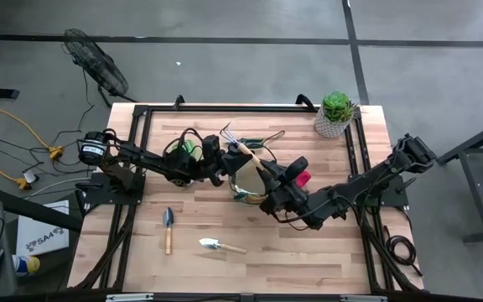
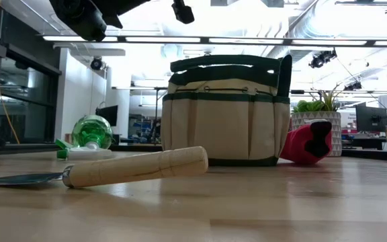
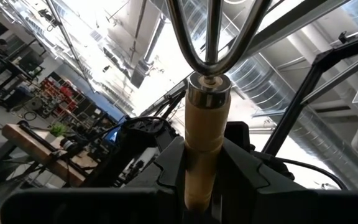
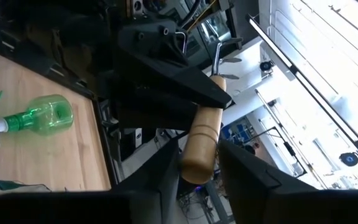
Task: Pick & Place Garden tools in Gardening bag
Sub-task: Put the brown hand rake into the gardening bag
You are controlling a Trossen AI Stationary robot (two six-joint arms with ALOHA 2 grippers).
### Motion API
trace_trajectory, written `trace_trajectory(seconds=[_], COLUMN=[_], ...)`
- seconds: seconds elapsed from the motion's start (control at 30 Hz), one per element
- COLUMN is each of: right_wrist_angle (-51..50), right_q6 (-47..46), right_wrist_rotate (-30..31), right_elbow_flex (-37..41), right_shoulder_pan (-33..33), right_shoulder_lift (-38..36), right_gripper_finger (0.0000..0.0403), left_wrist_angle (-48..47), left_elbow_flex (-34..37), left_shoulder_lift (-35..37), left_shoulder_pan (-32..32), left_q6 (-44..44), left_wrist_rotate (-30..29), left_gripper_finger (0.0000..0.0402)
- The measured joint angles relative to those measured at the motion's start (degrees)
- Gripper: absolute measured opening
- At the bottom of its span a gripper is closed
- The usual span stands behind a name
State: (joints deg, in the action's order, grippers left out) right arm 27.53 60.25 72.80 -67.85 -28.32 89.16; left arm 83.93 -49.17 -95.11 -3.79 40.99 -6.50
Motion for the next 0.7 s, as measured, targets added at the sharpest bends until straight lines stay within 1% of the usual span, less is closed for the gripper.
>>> trace_trajectory(seconds=[0.2, 0.5, 0.7], right_wrist_angle=[0.17, 0.39, 0.61], right_q6=[0.0, 0.0, 0.0], right_wrist_rotate=[-0.36, -0.5, -0.49], right_elbow_flex=[0.0, 0.0, 0.0], right_shoulder_pan=[0.0, 0.0, 0.0], right_shoulder_lift=[-0.01, -0.04, -0.08], right_gripper_finger=[0.0083, 0.0082, 0.0072], left_wrist_angle=[0.18, 0.14, 0.14], left_elbow_flex=[0.02, 0.04, 0.04], left_shoulder_lift=[0.0, 0.0, 0.0], left_shoulder_pan=[0.0, 0.0, 0.03], left_q6=[0.04, 0.04, 0.16], left_wrist_rotate=[0.0, 0.15, 0.77], left_gripper_finger=[0.0063, 0.0063, 0.0063])
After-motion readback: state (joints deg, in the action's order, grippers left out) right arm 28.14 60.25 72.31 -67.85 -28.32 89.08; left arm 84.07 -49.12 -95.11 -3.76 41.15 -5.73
